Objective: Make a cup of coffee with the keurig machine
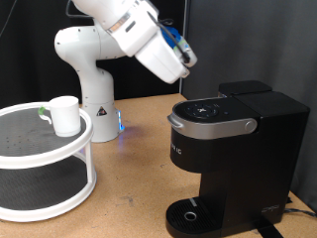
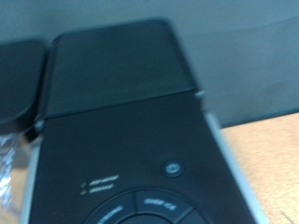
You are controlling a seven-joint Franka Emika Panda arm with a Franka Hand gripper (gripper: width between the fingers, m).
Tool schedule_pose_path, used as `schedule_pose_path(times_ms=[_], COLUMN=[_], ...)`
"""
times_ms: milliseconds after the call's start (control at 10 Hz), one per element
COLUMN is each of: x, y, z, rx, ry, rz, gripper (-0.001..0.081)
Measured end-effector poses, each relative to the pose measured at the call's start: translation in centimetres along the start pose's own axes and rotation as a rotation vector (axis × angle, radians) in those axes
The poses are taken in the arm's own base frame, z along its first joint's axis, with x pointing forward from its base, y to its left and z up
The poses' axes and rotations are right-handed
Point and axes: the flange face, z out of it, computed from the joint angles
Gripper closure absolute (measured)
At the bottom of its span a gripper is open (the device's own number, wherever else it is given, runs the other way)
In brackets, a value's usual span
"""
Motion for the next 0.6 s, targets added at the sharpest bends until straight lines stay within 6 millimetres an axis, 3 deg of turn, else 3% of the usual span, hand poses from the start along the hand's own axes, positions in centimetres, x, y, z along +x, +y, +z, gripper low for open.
schedule_pose_path(times_ms=[600], x=[-5.7], y=[0.3], z=[-5.3], rx=[-0.027], ry=[0.087], rz=[-0.037], gripper=[0.0806])
